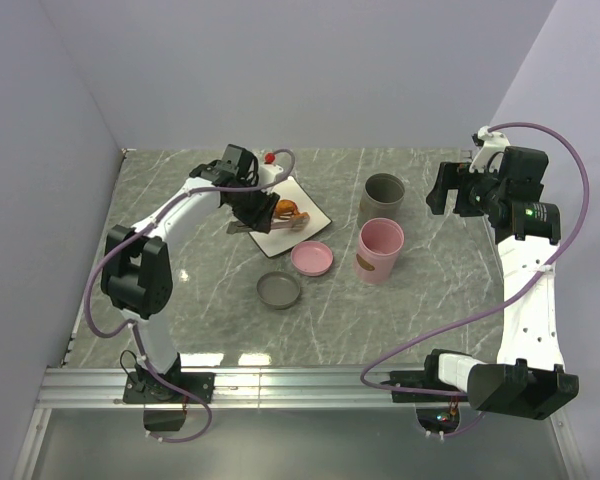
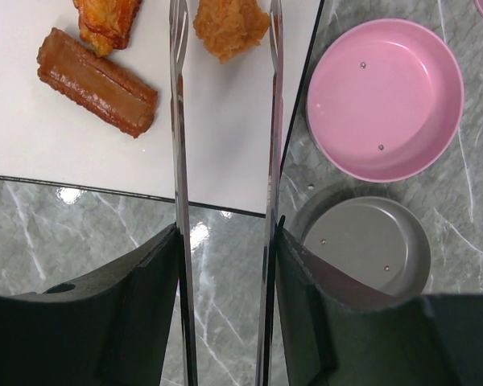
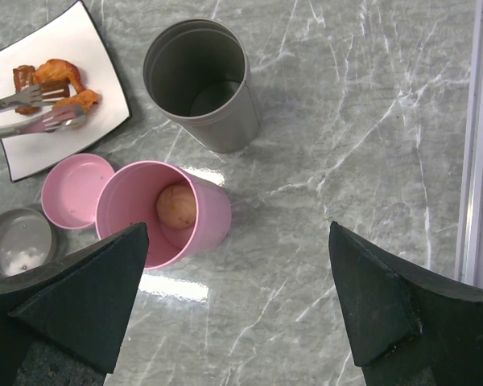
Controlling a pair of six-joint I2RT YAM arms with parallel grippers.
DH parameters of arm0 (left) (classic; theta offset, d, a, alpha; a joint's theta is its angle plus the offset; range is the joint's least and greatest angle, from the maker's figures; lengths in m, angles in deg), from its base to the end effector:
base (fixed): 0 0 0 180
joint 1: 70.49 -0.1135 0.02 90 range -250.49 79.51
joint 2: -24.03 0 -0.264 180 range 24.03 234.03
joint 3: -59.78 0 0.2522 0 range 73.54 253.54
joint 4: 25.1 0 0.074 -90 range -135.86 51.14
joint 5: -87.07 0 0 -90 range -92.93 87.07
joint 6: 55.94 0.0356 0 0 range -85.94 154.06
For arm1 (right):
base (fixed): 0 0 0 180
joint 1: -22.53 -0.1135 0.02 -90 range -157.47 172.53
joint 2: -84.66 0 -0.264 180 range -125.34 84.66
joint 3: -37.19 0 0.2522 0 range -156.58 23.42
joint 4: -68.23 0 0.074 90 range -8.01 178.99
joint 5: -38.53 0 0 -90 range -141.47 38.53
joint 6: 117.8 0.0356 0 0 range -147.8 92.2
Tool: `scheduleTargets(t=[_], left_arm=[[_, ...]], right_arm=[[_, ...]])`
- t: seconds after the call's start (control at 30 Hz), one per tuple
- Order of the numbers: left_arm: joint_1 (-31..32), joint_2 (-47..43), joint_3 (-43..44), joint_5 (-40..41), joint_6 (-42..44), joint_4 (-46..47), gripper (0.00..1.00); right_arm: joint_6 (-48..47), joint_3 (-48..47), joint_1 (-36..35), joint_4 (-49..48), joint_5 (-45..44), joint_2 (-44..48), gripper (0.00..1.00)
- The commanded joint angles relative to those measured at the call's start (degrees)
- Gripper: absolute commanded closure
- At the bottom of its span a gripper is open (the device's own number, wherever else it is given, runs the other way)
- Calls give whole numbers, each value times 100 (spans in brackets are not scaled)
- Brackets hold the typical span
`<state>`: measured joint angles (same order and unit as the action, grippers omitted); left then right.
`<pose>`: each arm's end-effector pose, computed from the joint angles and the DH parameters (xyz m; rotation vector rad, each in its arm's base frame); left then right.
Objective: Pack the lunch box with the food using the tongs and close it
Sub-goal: Pick up the fake food from the plate.
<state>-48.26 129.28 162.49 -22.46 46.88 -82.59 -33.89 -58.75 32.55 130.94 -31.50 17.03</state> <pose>0.3612 -0.1605 0.2639 0.8988 2.4477 -0.5040 0.2288 -0.0281 0.4165 -0.1245 2.1345 0.2138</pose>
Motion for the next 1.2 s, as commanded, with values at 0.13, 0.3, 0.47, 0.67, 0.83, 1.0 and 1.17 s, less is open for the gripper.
scheduleTargets(t=[0.13,0.3,0.47,0.67,0.83,1.0,1.17], left_arm=[[87,31,281,107,89,92,49],[96,-66,272,116,72,92,53],[96,-277,369,81,10,-4,62],[96,-479,483,125,1,-162,66],[96,-698,615,28,-60,-172,68],[105,-682,975,-42,-78,-329,74],[184,-822,1519,-376,-227,-216,75]], right_arm=[[-77,-9,44,-70,-37,14,0],[-68,-1,35,-70,-28,22,0],[-59,-9,35,-70,-19,31,0],[-50,-53,35,-43,16,22,0],[-42,-97,44,-26,51,22,0],[-42,-97,44,-26,86,22,0],[-15,-89,44,-52,69,22,0]])
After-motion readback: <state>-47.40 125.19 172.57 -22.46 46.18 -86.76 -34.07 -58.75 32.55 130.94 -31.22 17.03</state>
